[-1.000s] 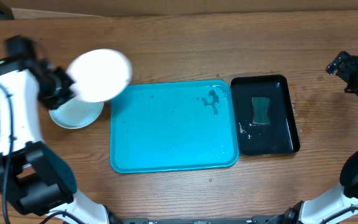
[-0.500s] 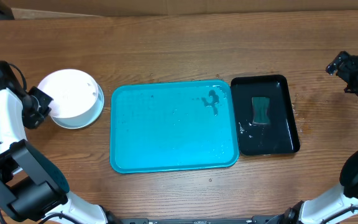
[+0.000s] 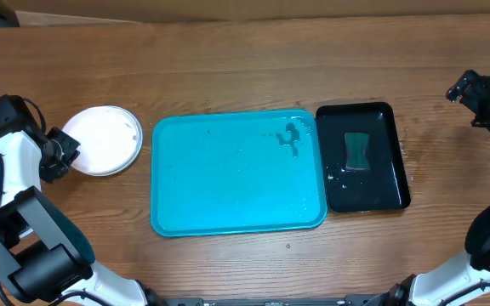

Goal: Clean dirty plates on tray and stack at the side
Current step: 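Open the left gripper and move it off the stack toward the tray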

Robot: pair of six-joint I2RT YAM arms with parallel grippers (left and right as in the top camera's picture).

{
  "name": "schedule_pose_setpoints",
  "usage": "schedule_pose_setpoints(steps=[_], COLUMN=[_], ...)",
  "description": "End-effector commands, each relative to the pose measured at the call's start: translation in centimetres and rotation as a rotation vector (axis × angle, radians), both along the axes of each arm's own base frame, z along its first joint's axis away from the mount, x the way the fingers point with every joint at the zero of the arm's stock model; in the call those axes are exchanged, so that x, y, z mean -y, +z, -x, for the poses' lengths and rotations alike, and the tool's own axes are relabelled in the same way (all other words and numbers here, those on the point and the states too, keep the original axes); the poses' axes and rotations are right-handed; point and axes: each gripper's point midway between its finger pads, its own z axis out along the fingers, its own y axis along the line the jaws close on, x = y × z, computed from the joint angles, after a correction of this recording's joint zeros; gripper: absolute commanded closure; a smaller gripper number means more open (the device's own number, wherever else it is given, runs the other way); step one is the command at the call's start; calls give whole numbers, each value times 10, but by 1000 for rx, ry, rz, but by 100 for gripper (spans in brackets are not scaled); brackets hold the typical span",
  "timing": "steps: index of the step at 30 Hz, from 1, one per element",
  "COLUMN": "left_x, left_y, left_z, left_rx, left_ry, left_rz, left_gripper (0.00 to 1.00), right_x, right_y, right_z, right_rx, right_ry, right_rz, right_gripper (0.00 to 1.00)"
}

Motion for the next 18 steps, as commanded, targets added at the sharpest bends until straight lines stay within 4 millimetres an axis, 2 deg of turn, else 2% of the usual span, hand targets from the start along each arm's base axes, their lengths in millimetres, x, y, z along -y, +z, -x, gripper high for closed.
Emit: schedule_pose_setpoints(steps=[1, 2, 8, 12, 18], left_x=[10, 17, 70, 99, 149], left_y=[-2, -2, 18, 28, 28], left_z=[-5, -9, -41, -50, -59], left_rx=[16, 40, 259, 330, 306], left_ry=[-23, -62, -338, -450, -564], left_rz=[40, 75, 292, 367, 404], left_gripper=[44, 34, 14, 6, 0], right_x=[3, 3, 3, 3, 3], right_y=[3, 3, 3, 3, 3], right_z=[1, 1, 1, 1, 1], right_rx=[8, 8, 8, 8, 8], right_ry=[-15, -15, -15, -15, -15], right_rz=[7, 7, 7, 7, 7], right_gripper=[0, 0, 0, 0, 0])
